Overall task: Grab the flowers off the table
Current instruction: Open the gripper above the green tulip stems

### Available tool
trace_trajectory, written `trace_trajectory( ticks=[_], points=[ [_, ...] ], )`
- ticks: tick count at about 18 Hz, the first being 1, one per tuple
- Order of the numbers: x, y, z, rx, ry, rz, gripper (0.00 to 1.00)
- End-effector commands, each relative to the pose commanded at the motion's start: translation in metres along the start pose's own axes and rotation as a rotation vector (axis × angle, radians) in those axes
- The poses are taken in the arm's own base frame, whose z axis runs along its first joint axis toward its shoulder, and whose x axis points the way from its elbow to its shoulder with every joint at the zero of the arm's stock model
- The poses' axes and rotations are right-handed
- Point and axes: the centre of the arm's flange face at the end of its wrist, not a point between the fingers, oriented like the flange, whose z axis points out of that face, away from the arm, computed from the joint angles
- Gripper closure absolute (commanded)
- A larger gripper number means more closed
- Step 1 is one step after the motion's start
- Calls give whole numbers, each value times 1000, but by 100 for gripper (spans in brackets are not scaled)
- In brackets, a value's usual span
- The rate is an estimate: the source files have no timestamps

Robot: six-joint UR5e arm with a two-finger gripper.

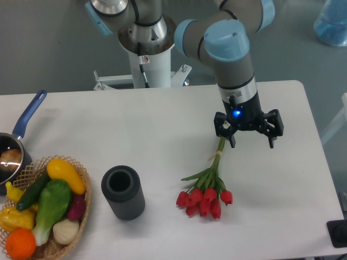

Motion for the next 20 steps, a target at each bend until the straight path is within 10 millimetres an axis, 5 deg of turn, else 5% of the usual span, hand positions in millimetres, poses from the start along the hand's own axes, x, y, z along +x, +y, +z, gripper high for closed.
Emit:
trace_trajectory(
  ticks=[14, 20],
  points=[
    [-10, 15, 10, -16, 5, -34, 0],
    [7, 30, 32, -56, 44, -24, 0]
  ],
)
